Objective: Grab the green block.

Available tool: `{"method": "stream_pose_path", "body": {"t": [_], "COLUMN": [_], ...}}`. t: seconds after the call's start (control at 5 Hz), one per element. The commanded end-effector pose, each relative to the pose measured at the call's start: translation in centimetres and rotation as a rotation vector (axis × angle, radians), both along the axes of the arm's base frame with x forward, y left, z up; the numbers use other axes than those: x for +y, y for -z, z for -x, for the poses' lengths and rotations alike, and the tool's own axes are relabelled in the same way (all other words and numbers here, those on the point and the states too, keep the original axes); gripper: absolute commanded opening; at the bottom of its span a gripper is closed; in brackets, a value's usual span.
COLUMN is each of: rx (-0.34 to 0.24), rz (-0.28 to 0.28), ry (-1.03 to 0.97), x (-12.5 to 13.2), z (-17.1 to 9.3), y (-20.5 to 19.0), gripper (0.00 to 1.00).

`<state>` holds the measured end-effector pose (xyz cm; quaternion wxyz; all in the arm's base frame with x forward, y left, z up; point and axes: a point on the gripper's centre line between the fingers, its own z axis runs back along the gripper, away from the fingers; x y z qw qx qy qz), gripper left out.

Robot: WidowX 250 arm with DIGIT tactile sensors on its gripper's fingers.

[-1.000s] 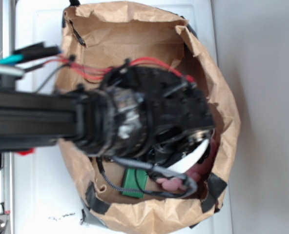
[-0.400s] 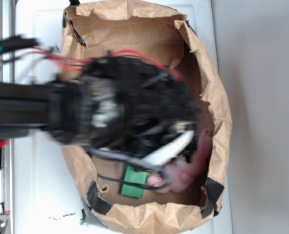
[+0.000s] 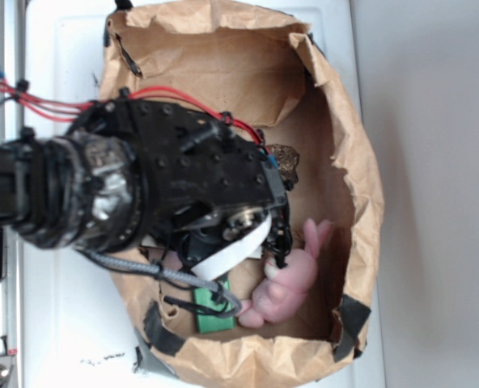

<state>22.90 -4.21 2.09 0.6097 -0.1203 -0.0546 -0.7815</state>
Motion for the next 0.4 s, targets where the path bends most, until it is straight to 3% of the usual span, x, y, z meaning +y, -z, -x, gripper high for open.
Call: {"method": "stream_pose_path", "body": {"t": [0.0, 0.2], "rx": [-0.063, -0.087], "rz": [0.012, 0.041], "ry": [0.008, -0.089], "x": [-1.0, -0.7], "z": [1.9, 0.9], "y": [-1.1, -2.5], "gripper": [0.00, 0.00]}}
